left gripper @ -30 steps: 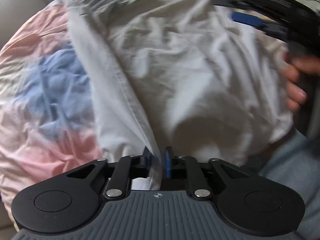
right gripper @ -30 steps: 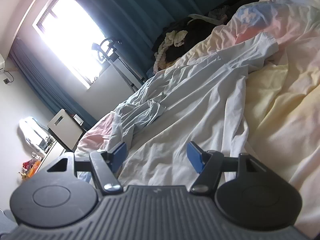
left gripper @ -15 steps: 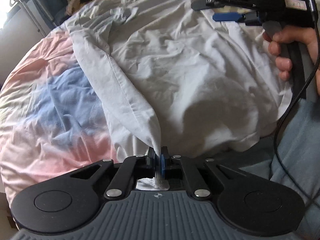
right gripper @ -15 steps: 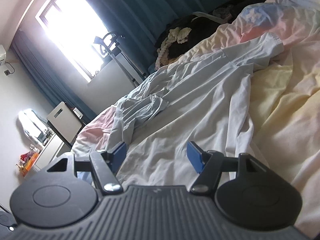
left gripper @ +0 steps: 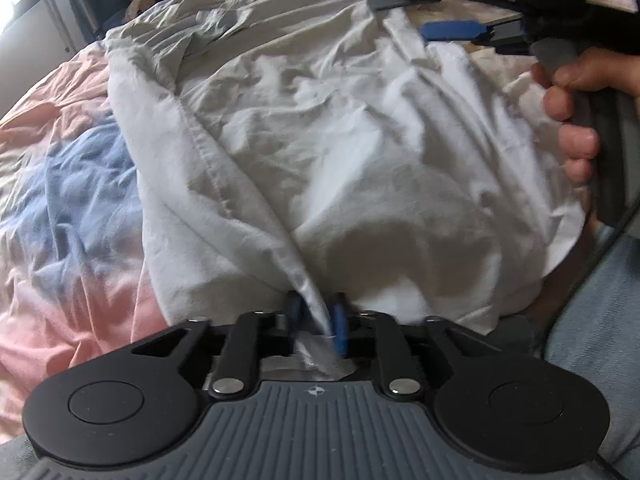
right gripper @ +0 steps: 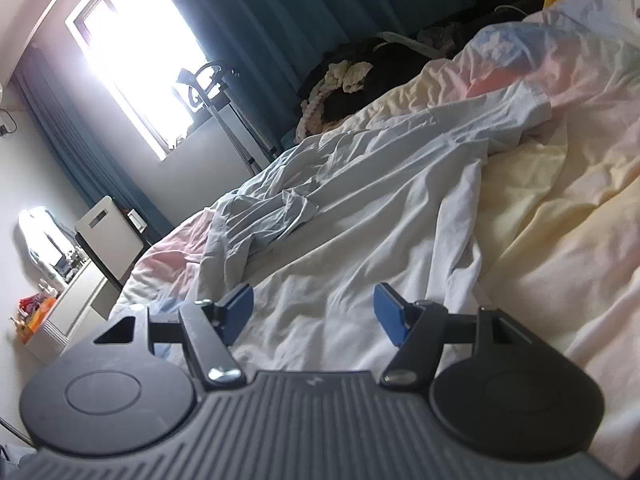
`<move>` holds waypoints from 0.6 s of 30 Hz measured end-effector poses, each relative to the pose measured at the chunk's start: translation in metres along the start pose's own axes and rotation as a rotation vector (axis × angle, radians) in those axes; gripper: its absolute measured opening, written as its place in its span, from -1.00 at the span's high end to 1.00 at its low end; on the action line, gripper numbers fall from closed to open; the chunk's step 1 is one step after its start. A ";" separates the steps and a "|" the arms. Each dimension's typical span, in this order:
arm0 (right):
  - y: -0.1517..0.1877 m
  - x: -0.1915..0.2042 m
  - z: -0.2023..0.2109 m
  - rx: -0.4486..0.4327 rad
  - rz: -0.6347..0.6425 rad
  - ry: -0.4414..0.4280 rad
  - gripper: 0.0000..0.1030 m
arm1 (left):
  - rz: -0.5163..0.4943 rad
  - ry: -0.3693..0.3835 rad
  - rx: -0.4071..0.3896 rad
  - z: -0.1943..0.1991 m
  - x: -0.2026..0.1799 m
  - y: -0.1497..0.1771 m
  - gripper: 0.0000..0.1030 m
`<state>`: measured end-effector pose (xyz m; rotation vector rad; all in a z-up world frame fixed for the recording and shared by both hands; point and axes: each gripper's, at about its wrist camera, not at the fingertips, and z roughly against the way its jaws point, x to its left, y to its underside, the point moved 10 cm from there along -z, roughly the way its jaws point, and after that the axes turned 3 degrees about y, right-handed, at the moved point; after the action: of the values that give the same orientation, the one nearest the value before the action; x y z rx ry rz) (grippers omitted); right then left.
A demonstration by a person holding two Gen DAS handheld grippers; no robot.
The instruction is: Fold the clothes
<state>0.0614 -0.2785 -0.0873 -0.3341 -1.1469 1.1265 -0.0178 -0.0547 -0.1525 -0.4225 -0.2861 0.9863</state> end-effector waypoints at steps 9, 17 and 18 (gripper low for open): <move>-0.024 0.006 0.018 -0.097 0.048 0.009 -0.31 | 0.012 0.087 -0.365 0.073 -0.005 -0.050 -0.37; -0.049 -0.009 0.032 -0.189 0.097 0.081 -0.31 | 0.205 0.063 -0.531 0.059 0.025 -0.131 -0.46; -0.050 -0.011 0.032 -0.191 0.096 0.085 -0.31 | 0.217 0.052 -0.540 0.055 0.029 -0.141 -0.47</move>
<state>0.0611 -0.3203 -0.0441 -0.5855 -1.1752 1.0776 0.0785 -0.0864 -0.0371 -0.9856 -0.4685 1.1034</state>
